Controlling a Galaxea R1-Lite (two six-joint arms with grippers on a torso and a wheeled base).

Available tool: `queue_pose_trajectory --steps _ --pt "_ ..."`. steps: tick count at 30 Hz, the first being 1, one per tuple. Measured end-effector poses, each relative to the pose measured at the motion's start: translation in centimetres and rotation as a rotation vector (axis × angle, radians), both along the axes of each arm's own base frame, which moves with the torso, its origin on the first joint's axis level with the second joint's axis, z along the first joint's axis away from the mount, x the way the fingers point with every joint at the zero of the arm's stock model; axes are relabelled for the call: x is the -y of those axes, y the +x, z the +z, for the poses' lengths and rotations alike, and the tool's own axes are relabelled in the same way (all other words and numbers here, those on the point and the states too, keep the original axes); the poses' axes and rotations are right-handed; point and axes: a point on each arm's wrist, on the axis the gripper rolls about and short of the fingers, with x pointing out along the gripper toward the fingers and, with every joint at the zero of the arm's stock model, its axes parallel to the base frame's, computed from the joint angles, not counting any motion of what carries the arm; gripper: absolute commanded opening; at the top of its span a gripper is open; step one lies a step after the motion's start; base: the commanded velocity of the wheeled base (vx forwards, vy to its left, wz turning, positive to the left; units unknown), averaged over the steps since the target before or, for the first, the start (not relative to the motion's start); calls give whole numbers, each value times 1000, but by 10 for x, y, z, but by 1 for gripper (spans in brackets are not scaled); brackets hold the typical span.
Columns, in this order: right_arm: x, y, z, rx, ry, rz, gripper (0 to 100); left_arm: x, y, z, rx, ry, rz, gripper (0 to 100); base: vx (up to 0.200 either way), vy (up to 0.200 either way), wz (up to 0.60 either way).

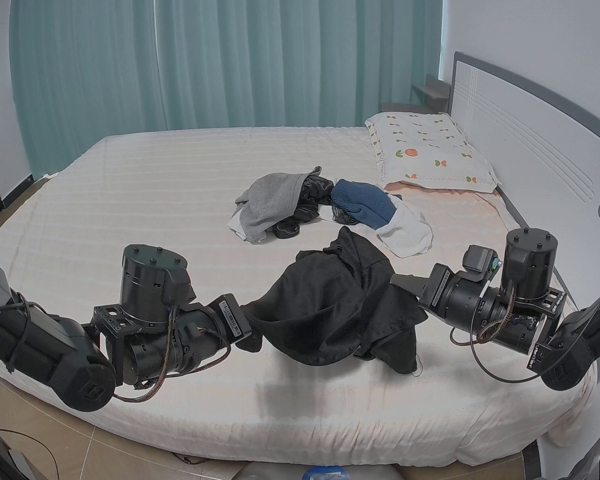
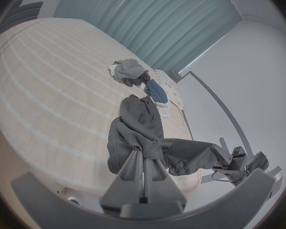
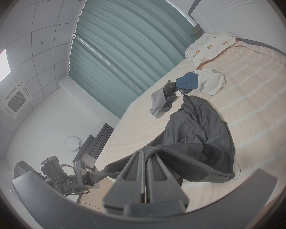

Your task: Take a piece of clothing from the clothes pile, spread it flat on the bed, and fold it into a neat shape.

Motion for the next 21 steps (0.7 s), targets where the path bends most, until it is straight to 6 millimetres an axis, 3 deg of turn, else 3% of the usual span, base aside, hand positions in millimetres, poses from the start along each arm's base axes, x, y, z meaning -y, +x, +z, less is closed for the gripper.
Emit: queue_pose_trajectory --steps 21 --pt "3 -1 25 53 99 -44 0 -18 -3 23 65 -43 43 0 0 200 0"
